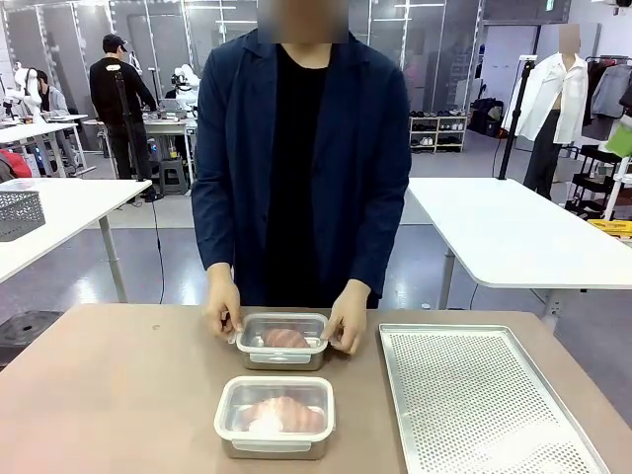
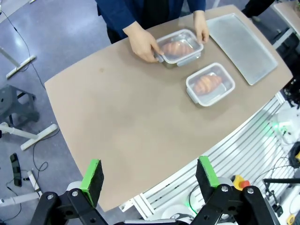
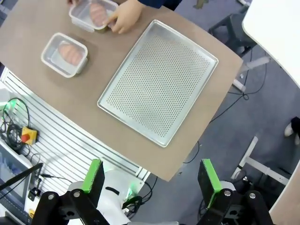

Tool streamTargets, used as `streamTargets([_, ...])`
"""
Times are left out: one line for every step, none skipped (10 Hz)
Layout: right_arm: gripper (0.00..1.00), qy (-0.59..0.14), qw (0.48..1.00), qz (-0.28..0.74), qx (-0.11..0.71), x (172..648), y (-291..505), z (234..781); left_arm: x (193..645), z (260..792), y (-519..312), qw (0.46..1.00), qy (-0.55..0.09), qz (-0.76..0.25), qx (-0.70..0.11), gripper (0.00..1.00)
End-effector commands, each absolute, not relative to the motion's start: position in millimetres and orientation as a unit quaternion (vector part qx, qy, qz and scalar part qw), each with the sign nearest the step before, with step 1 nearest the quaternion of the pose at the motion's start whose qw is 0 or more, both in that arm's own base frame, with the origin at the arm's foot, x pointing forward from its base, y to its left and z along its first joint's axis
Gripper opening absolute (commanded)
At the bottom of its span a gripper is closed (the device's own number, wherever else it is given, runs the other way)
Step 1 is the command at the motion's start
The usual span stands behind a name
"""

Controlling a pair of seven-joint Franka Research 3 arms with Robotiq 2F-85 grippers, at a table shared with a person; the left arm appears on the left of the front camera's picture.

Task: Place the bread into the airtight container.
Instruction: Pick up a Butter Roll and place it into an empty Airtight Container.

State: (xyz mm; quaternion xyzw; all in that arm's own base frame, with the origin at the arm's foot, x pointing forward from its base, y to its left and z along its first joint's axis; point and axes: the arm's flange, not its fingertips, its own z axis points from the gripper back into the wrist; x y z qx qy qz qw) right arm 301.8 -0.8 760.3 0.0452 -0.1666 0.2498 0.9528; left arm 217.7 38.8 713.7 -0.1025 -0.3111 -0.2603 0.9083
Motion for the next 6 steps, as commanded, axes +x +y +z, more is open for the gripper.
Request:
streamTargets([1.00, -0.167, 0.951, 0.256, 0.041, 304.5, -2.6, 762.7, 218.0, 714.6, 38.1, 0.907, -0.312, -0.264, -0.104, 1.00])
streamTargets([1.00, -0.167, 0.951, 0.256, 0.041, 304.5, -2.6, 762.7, 218.0, 714.6, 38.1, 0.907, -0.312, -0.264, -0.104, 1.00])
streamTargets([1.00, -0.167, 0.951, 0.256, 0.041, 304.5, -2.6, 762.7, 218.0, 714.6, 38.1, 0.907, -0.312, -0.264, -0.104, 1.00])
streamTargets([1.00, -0.167, 0.951, 0.256, 0.041, 304.5, -2.6, 762.7, 218.0, 714.6, 38.1, 0.907, -0.312, -0.264, -0.104, 1.00])
streamTargets([1.00, -0.167, 0.951, 0.256, 0.041, 304.5, -2.6, 762.7, 218.0, 714.6, 38.1, 0.907, -0.312, -0.264, -0.104, 1.00])
streamTargets([1.00, -0.167, 0.951, 0.256, 0.041, 304.5, -2.6, 762.7, 218.0, 714.6, 38.1, 0.907, -0.312, -0.264, -0.104, 1.00])
